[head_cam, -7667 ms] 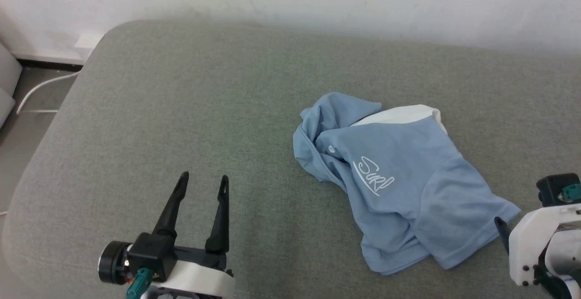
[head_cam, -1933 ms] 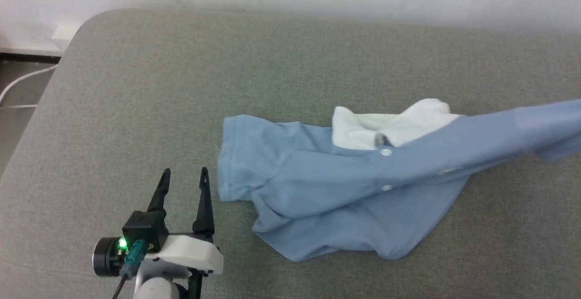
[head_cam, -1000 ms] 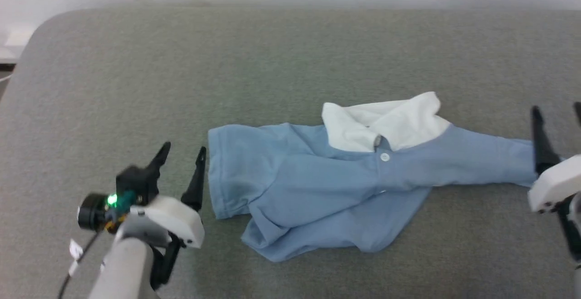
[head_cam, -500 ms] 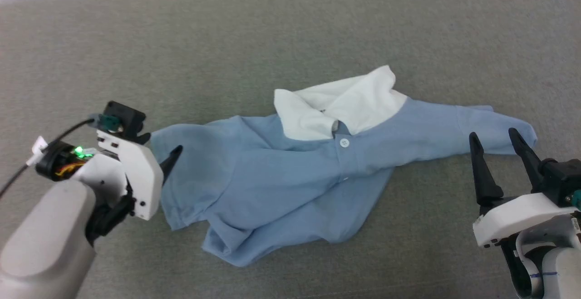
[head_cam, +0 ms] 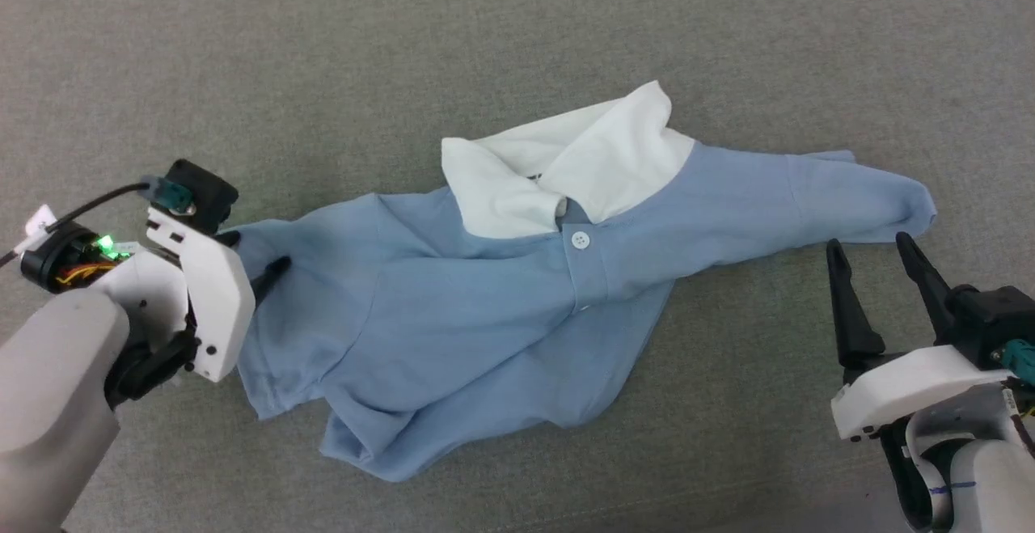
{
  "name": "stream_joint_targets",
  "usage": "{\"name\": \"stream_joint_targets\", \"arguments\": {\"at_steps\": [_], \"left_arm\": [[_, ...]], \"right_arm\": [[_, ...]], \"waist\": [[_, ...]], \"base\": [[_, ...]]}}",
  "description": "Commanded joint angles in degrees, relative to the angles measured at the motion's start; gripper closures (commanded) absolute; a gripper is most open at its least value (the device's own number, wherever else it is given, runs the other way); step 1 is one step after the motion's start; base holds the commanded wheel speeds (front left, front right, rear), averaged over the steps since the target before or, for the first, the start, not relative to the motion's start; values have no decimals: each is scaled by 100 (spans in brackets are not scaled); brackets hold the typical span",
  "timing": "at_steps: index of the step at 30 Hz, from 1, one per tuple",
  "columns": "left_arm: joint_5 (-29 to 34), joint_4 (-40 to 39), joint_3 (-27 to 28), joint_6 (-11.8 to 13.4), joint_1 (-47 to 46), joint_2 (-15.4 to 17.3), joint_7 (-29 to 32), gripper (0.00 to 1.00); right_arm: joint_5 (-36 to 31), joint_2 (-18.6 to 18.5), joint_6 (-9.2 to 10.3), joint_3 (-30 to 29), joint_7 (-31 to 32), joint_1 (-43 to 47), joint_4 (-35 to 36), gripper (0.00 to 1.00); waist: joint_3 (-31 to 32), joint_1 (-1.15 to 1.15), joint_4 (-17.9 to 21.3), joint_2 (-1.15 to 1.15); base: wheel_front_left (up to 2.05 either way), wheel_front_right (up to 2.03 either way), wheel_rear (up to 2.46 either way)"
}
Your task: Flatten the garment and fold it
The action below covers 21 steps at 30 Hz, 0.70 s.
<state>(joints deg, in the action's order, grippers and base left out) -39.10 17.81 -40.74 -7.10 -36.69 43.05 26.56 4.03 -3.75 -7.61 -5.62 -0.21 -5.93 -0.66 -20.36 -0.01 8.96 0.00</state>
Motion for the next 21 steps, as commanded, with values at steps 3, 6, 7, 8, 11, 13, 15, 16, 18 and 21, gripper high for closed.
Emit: {"name": "stream_joint_targets", "arguments": {"at_steps": [3,6,7,8,11,13,15,16,18,21], "left_arm": [[-128,449,-178,-14,244,-83,-168,100],[-20,631,52,304,205,-119,-763,100],[17,691,137,448,212,-133,-976,100],[45,743,221,593,230,-149,-1181,100],[23,864,501,976,335,-191,-1757,100],[-22,908,695,1222,420,-217,-2100,100],[-68,925,889,1483,508,-234,-2402,100],[-94,934,979,1601,563,-236,-2538,100],[-136,954,1091,1787,707,-236,-2707,100],[-220,959,1085,1881,994,-323,-2763,100]], "right_arm": [[-57,32,12,9,-46,-51,-21,0],[-100,31,12,-16,-31,-26,-15,0],[-117,17,12,-26,-21,-14,-13,0],[-129,1,12,-36,-7,3,-8,0],[-143,-56,12,-43,57,61,24,0],[-143,-94,12,-31,119,104,57,0],[-144,-144,12,11,197,145,98,0],[-133,-160,12,33,235,156,125,0],[-90,-182,12,79,323,177,165,0],[-19,-238,12,126,515,239,141,0]], "waist": [[-21,1,-80,0],[78,1,-189,0],[137,1,-236,0],[199,1,-288,0],[376,1,-459,0],[477,1,-577,0],[546,1,-695,0],[563,1,-746,0],[579,1,-836,0],[567,1,-955,0]], "base": [[0,0,0],[0,0,0],[0,0,0],[0,0,0],[0,0,0],[0,0,0],[0,0,0],[0,0,0],[0,0,0],[0,0,0]]}}
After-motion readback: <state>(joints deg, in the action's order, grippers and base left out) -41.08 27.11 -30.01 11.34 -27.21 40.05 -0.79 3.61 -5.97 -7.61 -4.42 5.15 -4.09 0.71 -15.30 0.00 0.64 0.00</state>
